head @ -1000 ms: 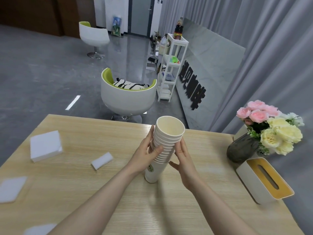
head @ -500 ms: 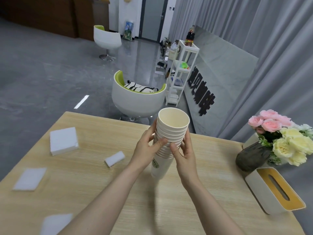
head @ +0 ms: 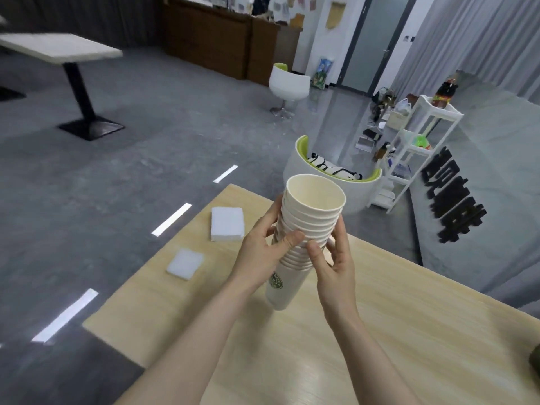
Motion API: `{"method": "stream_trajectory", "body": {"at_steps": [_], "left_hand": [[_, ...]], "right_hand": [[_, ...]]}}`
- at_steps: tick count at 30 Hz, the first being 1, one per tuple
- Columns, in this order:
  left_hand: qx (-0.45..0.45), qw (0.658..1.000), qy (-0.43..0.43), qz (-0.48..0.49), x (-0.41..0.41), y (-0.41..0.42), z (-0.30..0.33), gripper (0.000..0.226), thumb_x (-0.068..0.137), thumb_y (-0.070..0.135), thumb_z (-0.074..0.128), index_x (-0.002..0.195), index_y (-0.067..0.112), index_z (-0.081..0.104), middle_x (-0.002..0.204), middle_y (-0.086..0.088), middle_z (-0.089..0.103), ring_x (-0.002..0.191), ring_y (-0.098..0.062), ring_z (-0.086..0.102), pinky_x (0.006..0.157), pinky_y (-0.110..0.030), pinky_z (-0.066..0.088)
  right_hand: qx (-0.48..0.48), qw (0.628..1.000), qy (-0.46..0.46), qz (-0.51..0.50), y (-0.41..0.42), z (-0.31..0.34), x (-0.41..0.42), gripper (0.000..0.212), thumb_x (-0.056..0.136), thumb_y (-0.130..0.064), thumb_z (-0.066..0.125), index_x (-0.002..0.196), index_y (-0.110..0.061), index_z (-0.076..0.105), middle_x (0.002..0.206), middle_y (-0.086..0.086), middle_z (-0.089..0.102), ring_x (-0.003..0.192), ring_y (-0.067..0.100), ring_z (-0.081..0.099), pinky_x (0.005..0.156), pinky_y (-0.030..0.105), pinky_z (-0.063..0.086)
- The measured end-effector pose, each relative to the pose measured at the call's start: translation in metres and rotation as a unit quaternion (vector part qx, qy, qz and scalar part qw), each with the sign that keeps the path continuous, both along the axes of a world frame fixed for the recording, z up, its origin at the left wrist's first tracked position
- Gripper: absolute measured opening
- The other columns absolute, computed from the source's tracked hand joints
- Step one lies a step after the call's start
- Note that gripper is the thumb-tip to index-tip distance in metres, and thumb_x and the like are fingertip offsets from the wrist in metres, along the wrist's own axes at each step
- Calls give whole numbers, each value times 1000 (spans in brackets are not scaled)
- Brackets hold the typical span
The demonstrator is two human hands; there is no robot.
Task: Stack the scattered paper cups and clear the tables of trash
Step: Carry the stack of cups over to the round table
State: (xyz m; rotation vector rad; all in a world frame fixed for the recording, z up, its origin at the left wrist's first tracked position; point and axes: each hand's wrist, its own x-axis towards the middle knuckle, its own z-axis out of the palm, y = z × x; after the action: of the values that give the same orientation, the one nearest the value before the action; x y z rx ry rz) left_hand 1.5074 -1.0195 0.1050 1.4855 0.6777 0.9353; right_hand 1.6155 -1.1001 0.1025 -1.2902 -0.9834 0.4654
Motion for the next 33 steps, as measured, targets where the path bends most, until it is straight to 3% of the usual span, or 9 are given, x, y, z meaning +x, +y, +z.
{"method": "stream_trajectory", "body": {"at_steps": [6, 10, 14, 18, 23, 28, 33], "left_hand": [[3, 992, 6, 126, -75, 10, 0, 75, 75, 56, 70, 140, 55, 33, 134, 19, 53, 116, -2, 54, 92, -20, 45], [-5, 978, -10, 208, -125, 14, 5, 66, 76, 49, 72, 131, 60, 36, 126, 26, 57, 110, 10, 55, 83, -4, 42], [-7, 959, -8, 284, -172, 16, 3, 68, 75, 51, 68, 133, 60, 34, 130, 23, 55, 113, 13, 51, 82, -1, 40], [-6, 938, -12, 345, -219, 24, -8, 67, 78, 49, 69, 135, 59, 34, 125, 31, 56, 112, 13, 52, 81, -2, 42], [-7, 919, -6, 395, -288, 60, -19, 72, 77, 56, 70, 138, 58, 32, 129, 30, 54, 118, 6, 53, 89, -17, 46], [7, 909, -5, 417, -378, 112, -20, 65, 73, 57, 68, 128, 67, 34, 128, 30, 55, 117, 4, 55, 85, -10, 45], [10, 901, -5, 433, -485, 165, -11, 71, 78, 46, 70, 140, 51, 35, 134, 22, 55, 121, -5, 54, 102, -34, 45]], "right_hand": [[-11, 989, -14, 148, 39, 3, -53, 65, 90, -17, 60, 146, -34, 32, 140, -18, 49, 124, 8, 52, 88, 13, 46], [-15, 971, -20, 237, 66, 4, -95, 64, 90, -18, 59, 147, -31, 32, 141, -19, 48, 125, 9, 51, 90, 12, 45], [-16, 949, -31, 313, 92, 1, -139, 63, 91, -19, 58, 147, -32, 32, 141, -15, 49, 125, 9, 50, 89, 10, 43], [-29, 927, -18, 373, 117, -3, -188, 65, 90, -16, 61, 146, -31, 32, 139, -16, 51, 123, 5, 52, 91, 13, 45], [-33, 908, -8, 417, 162, -6, -258, 65, 84, -25, 62, 144, -34, 36, 138, -22, 50, 123, -3, 50, 88, 8, 44], [-27, 898, 0, 439, 223, -10, -350, 63, 88, -15, 62, 144, -28, 37, 138, -21, 50, 121, -2, 51, 87, 8, 44], [-38, 884, 38, 465, 282, -7, -463, 62, 89, -11, 63, 143, -28, 39, 137, -8, 55, 122, 5, 53, 91, 13, 47]]}}
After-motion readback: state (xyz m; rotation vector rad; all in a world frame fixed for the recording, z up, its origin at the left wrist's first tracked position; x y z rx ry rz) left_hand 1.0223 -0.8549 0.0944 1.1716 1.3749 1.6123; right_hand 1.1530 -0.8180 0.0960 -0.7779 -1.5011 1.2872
